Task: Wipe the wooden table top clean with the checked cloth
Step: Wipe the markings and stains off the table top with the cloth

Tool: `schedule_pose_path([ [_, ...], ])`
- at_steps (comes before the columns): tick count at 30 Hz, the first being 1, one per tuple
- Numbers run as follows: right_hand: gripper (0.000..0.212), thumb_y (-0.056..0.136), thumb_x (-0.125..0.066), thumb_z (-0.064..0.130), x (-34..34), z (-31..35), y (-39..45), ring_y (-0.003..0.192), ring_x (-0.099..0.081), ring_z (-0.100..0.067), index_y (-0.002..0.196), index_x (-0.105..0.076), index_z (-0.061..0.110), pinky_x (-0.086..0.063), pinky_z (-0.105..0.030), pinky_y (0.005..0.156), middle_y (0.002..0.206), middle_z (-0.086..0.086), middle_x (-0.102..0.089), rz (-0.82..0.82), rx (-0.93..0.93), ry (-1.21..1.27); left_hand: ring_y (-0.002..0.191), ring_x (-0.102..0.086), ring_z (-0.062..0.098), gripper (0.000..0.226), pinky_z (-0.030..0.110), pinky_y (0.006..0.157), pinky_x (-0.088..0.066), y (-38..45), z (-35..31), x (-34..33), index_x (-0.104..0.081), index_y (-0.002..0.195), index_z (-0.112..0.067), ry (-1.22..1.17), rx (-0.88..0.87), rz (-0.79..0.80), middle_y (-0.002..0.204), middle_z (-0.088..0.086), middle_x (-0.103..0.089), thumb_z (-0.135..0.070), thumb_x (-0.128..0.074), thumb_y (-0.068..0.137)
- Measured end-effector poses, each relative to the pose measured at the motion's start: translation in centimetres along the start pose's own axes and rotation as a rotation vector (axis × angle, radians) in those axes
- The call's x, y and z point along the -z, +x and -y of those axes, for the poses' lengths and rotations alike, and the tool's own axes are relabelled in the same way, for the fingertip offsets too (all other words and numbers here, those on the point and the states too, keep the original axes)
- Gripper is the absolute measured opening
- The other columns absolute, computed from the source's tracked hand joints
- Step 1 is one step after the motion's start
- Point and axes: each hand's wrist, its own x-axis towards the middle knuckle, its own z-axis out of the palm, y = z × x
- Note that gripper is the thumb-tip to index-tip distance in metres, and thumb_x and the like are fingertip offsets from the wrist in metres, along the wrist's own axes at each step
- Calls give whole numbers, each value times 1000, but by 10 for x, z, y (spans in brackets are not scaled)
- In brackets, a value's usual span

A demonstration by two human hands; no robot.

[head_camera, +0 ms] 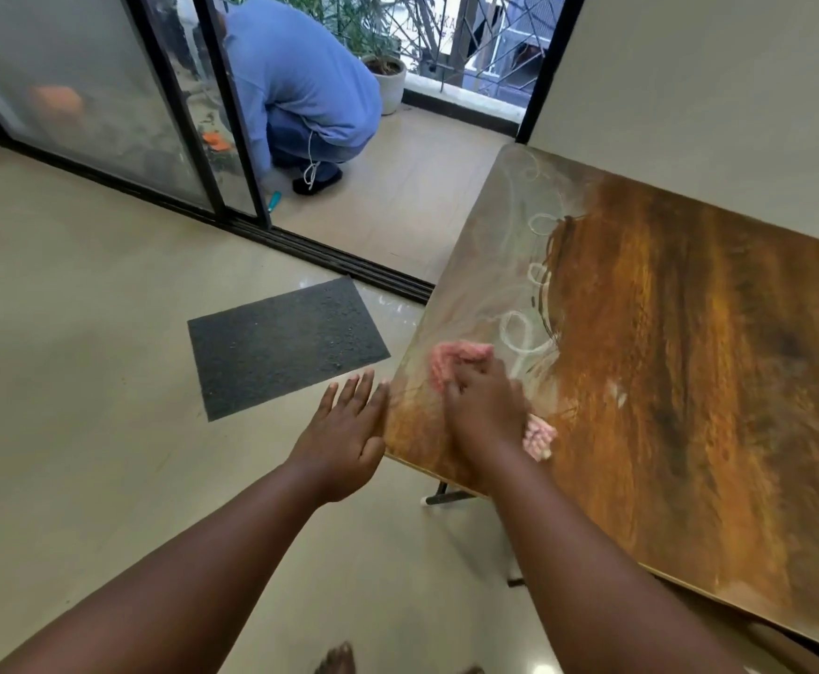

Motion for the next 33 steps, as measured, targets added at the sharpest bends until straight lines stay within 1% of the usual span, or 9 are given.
schedule_pose_path([
  [4,32,87,-46,42,-23,13,-40,114,-45,-30,115,-62,41,-32,-47,100,137,4,-46,157,350,-38,143,18,14,80,31,115,14,3,6,-1,4,151,-15,-137,113,-46,157,4,17,-47,-3,78],
  [6,32,84,-46,44,-11,-17,-64,105,-51,-29,111,-64,42,-39,-43,88,133,6,-52,125,420,-64,143,19,14,76,30,113,16,1,13,2,5,151,-15,-170,166,-42,157,5,17,-38,-12,81],
  [10,31,82,-47,40,36,-88,-55,87,-60,-29,103,-69,36,-45,-37,71,117,1,-62,7,280,-83,141,22,13,74,30,111,17,0,17,14,5,151,-20,-170,174,-47,157,4,20,-37,-14,82],
  [14,31,92,-47,38,46,-88,11,111,-51,-30,119,-62,36,-41,-40,92,133,-3,-49,-88,-105,-92,139,24,9,73,29,110,19,13,10,22,5,151,-22,-176,148,-59,156,2,21,-37,-13,82],
  [19,35,88,-43,40,3,-20,27,114,-46,-33,119,-58,43,-35,-49,100,140,7,-43,55,239,-81,138,22,5,72,26,111,17,45,-8,9,11,150,-24,-281,196,-75,157,-1,17,-39,-15,85],
  [22,40,81,-50,35,15,-33,-19,95,-53,-30,119,-57,44,-44,-42,83,133,4,-52,101,499,-88,138,18,4,72,26,112,14,67,-18,10,14,150,-24,-343,192,-98,158,-3,15,-42,-17,87],
  [27,38,74,-54,30,52,-109,17,86,-55,-25,108,-64,45,-46,-39,74,115,9,-59,114,336,-55,141,13,7,74,29,115,11,102,-32,25,9,151,-23,-320,215,-122,159,-2,10,-38,-20,84],
  [30,42,82,-49,31,52,-90,65,107,-50,-29,120,-57,46,-39,-42,90,135,7,-47,90,221,-87,144,10,10,73,33,117,8,114,-29,28,5,151,-23,-344,257,-147,160,0,5,-36,-19,84],
  [33,40,91,-43,34,30,-31,84,121,-39,-30,130,-49,39,-30,-44,102,147,5,-32,143,331,-98,145,7,13,73,34,116,9,122,-27,32,1,152,-22,-458,379,-201,161,3,1,-35,-19,83],
])
